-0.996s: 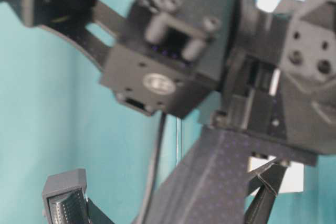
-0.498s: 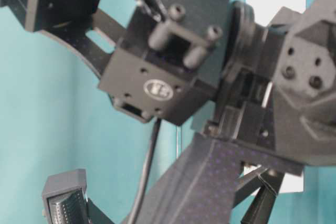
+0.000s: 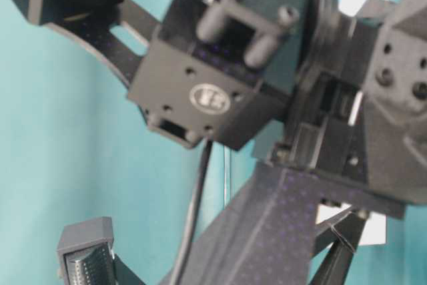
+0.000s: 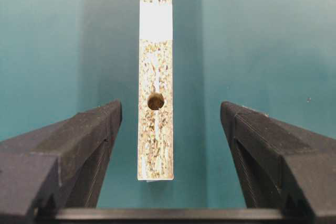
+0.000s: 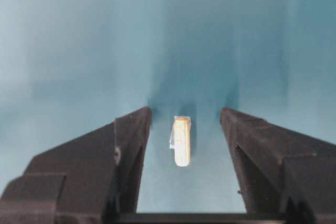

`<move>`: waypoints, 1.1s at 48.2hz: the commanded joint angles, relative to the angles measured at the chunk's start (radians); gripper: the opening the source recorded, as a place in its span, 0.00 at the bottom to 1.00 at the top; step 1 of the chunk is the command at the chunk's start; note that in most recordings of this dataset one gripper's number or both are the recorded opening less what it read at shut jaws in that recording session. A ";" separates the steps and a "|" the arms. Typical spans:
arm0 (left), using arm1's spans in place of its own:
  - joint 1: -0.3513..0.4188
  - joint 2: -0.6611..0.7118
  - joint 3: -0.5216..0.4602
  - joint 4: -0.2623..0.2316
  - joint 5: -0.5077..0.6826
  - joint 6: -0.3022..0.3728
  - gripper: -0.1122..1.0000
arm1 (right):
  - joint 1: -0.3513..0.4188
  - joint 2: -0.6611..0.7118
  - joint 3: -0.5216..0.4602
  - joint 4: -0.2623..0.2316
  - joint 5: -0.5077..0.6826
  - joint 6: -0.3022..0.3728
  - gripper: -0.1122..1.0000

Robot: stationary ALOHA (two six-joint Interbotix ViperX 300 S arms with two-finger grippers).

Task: Move the wooden board into place and insert the rod into its hole.
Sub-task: 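Close the right gripper on the wooden peg, then lift the peg and carry it above the hole at the board's right end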

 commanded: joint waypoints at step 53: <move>-0.005 -0.021 -0.006 0.002 -0.008 -0.002 0.80 | -0.023 -0.173 0.012 -0.121 -0.041 0.003 0.18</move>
